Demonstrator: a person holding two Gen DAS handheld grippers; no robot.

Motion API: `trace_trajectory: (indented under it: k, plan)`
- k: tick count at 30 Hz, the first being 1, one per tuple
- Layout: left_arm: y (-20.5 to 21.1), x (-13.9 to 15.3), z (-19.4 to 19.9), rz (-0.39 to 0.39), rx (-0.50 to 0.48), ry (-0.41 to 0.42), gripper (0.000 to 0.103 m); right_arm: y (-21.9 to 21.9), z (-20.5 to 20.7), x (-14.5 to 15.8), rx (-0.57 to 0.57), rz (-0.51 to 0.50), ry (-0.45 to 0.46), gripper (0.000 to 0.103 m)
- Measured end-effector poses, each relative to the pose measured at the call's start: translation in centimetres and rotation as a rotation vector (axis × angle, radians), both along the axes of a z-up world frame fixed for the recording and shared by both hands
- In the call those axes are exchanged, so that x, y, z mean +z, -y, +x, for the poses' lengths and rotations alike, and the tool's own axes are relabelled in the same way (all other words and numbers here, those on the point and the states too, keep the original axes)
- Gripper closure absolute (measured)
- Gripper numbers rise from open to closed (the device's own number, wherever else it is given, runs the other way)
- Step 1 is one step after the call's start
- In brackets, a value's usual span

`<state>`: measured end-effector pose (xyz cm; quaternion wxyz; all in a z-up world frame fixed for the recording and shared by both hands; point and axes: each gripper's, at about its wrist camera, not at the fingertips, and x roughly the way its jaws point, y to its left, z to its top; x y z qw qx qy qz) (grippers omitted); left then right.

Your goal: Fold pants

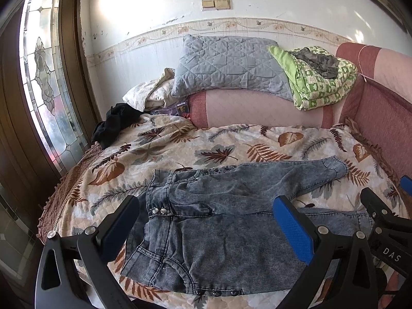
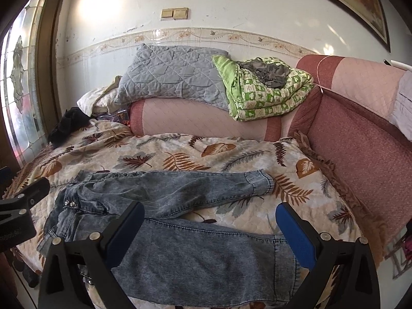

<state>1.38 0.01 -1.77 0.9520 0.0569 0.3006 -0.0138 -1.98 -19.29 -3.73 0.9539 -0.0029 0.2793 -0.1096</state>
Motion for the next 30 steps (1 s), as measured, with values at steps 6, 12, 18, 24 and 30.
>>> trace_trajectory:
  k: [6,12,18,24,30]
  plan:
    - [-0.3,-0.6,0.5,0.004,0.002,-0.016,0.0,0.2,0.3,-0.5,-0.004,-0.003,-0.011,0.0]
    - [-0.5,-1.3,1.4,0.011,0.007,-0.034,0.0,0.3,0.9,-0.8,0.001,-0.003,-0.02,0.0]
    - [-0.7,-2.6,2.5,0.029,0.025,-0.06,0.0,0.4,1.8,-1.4,0.002,0.0,-0.037,0.0]
    - [-2.2,-5.3,4.5,0.075,0.077,-0.121,0.0,1.7,3.0,-3.5,-0.004,0.009,-0.087,0.0]
    - [-6.9,-9.2,7.0,0.093,0.202,-0.224,0.0,6.2,4.7,-7.2,-0.062,0.102,-0.182,0.0]
